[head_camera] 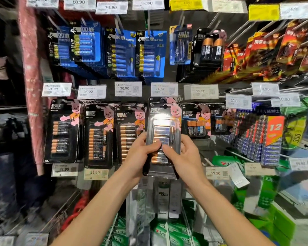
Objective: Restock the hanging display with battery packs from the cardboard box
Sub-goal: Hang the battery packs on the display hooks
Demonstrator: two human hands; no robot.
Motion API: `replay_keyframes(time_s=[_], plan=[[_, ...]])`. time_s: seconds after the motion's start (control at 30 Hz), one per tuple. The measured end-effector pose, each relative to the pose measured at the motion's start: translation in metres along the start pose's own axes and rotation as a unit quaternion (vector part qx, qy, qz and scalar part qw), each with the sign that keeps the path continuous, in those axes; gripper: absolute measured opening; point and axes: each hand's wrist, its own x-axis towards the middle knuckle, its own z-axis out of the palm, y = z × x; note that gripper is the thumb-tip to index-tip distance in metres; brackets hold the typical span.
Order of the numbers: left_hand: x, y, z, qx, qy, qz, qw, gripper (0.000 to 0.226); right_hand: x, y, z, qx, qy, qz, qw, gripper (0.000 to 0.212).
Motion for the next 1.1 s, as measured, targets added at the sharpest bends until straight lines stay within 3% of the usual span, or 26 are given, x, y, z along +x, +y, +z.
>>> replay_keyframes(time_s=[0.1,0.23,0.43,0.57,0.83,1.1], plan=[[0.008,0.007,0.005,0.017,0.018,0.017,1.000,0.029,0.005,0.001,-0.003,0.027,0.031,0.018,0.999,0.030],[0.020,0.031,0.010,0.038,0.045,0.060,0.996,0.045,0.011,0.000,-0.007,0.052,0.039,0.036,0.997,0.032],[0.034,0.082,0.014,0.065,0.067,0.123,0.988,0.063,0.025,-0.006,-0.007,0.032,0.042,0.019,0.998,0.034],[0.035,0.089,0.008,0.092,0.066,0.158,0.981,0.061,0.033,-0.012,-0.005,0.009,0.037,0.008,0.999,0.030],[0.037,0.080,0.001,0.097,0.033,0.167,0.981,0.064,0.048,-0.013,0.002,0.025,0.050,0.041,0.998,0.030],[0.044,0.055,0.006,0.096,0.048,0.142,0.984,0.069,0.060,-0.003,0.005,-0.004,0.061,0.077,0.995,0.028]])
